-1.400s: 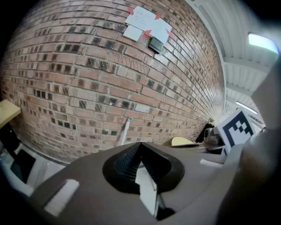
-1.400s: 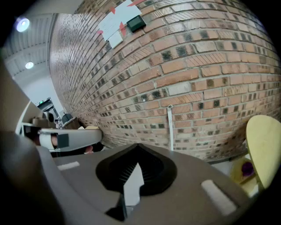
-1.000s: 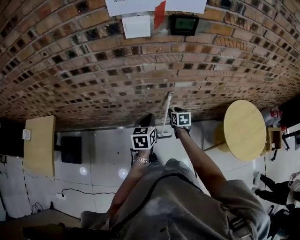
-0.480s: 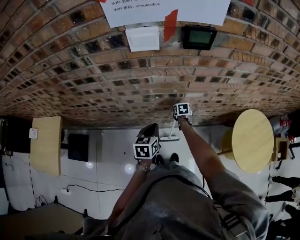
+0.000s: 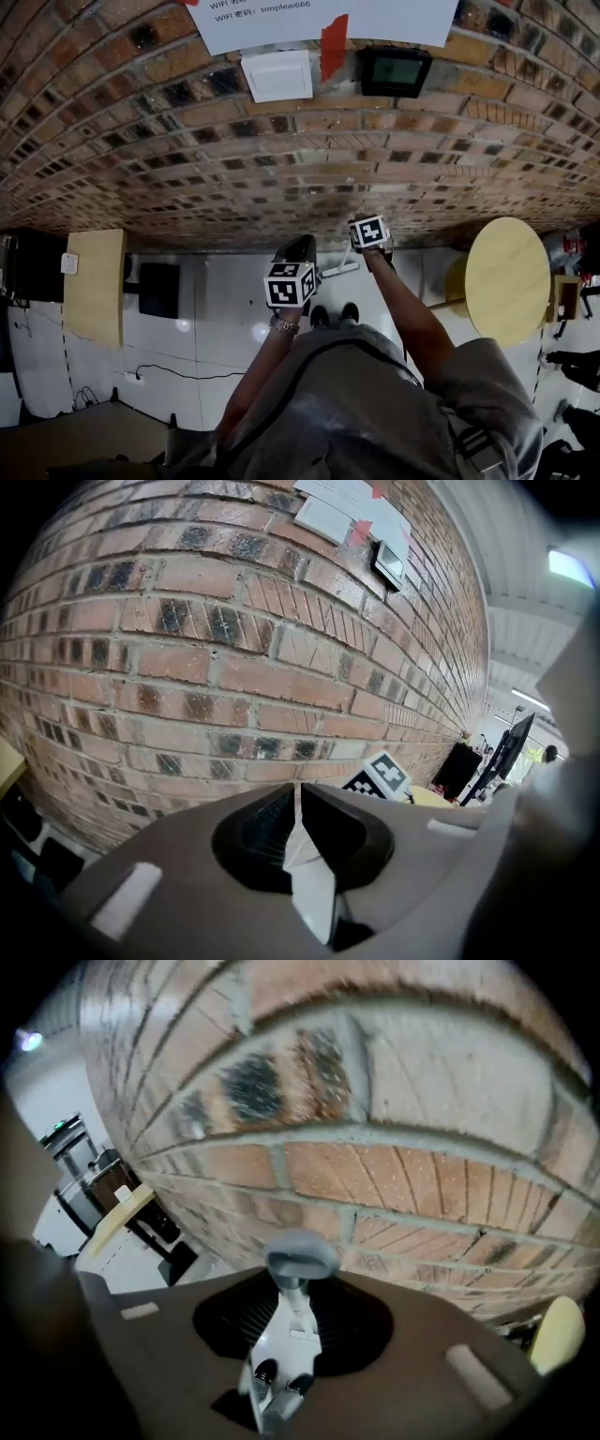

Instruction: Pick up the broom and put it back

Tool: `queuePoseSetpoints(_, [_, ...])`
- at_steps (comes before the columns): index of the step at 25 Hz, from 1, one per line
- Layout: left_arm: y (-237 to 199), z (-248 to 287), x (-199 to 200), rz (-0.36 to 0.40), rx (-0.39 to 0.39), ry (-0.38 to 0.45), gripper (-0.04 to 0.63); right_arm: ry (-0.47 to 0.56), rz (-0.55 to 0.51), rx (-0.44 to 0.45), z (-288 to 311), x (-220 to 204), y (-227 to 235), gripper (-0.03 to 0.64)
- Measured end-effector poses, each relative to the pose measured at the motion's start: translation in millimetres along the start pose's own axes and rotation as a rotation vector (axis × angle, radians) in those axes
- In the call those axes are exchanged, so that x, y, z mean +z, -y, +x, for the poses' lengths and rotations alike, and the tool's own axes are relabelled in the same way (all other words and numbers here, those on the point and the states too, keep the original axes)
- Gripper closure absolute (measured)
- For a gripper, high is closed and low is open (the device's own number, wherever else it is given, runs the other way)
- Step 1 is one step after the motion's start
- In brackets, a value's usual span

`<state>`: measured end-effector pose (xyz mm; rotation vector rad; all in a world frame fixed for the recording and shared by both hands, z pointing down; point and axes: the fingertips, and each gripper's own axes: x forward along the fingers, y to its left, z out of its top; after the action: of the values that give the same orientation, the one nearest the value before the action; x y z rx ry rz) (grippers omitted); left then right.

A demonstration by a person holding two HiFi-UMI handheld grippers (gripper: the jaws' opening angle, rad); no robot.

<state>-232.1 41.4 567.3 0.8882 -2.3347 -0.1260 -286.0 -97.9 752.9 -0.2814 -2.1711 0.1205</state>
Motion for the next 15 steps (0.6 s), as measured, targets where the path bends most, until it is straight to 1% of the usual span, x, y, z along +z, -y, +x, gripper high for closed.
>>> queuePoseSetpoints(2, [4, 8, 6, 0.016, -0.011, 0.006, 0.595, 0.044, -0.037, 0.011, -32, -7, -19, 0.518])
queuePoseSetpoints(4, [10, 16, 12, 0.032, -0.03, 0.018, 0.595, 0.11, -0.065, 0.012, -68, -4, -35, 0.518])
queuePoseSetpoints(7, [21, 27, 21, 0.054, -0.052, 0.036, 0.595, 0.18, -0.069, -0.005, -117, 7, -46, 0.518])
queuePoseSetpoints(9, [28, 34, 24, 0.073, -0.064, 0.04, 0.595, 0.202, -0.046, -0.016, -140, 15, -45, 0.517])
queuePoseSetpoints(12, [37, 41, 24, 0.126, -0.052, 0.017, 0.595, 0.219, -0.004, -0.004, -157, 22, -44, 0.515])
queuePoseSetpoints(13, [39, 42, 24, 0.133, -0.049, 0.015, 0.595, 0.221, 0.004, 0.002, -160, 22, -44, 0.515])
queuePoseSetpoints(15, [44, 44, 25, 0.103, -0.056, 0.022, 0.595, 0.216, 0.019, 0.012, -163, 21, -43, 0.515])
